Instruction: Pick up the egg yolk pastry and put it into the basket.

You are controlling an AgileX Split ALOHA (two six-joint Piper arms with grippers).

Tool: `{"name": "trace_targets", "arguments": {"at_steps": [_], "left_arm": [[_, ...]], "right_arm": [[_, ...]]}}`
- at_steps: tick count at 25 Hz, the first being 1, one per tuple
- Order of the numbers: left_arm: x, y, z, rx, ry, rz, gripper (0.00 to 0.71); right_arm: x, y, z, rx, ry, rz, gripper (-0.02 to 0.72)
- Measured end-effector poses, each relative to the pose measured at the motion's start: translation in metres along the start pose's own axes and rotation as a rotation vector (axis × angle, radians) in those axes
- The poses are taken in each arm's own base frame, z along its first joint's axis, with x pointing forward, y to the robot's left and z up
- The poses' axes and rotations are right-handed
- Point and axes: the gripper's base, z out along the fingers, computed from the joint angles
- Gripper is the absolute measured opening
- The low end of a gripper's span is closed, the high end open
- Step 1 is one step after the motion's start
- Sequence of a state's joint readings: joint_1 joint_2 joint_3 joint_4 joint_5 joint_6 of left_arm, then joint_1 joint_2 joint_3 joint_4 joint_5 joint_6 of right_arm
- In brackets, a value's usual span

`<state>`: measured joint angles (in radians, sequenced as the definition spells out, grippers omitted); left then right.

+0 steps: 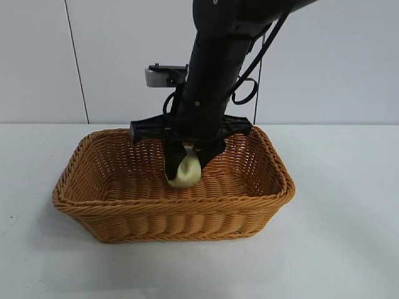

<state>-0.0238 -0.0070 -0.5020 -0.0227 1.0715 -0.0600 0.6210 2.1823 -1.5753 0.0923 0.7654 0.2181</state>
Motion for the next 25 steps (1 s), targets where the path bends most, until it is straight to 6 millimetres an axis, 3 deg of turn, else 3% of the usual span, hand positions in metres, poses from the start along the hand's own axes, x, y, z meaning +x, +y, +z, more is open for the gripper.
{"name": "trace_targets", "arguments": {"at_steps": [4,8,11,20,25], "left_arm": [[0.0,0.0,0.0,0.0,0.0,0.0,0.692],[0.0,0.0,0.0,0.0,0.0,0.0,0.692],[0.0,0.0,0.0,0.0,0.0,0.0,0.692],[0.0,0.0,0.0,0.0,0.0,0.0,0.692],[0.0,0.0,0.0,0.0,0.0,0.0,0.692]], "right_arm": [[0.002,-0.001,0.008,0.006,0.022,0.014,0.342],[-0.002,0.001,0.004,0.0,0.016,0.014,0.565],[-0.009,0.004,-0.008,0.0,0.029,-0.014,0.664],[-0.045,0.009,-0.079,0.095,0.032,-0.095,0.688],[-0.059,-0.011,-0.107,0.107,-0.047,-0.045,0.688]]}}
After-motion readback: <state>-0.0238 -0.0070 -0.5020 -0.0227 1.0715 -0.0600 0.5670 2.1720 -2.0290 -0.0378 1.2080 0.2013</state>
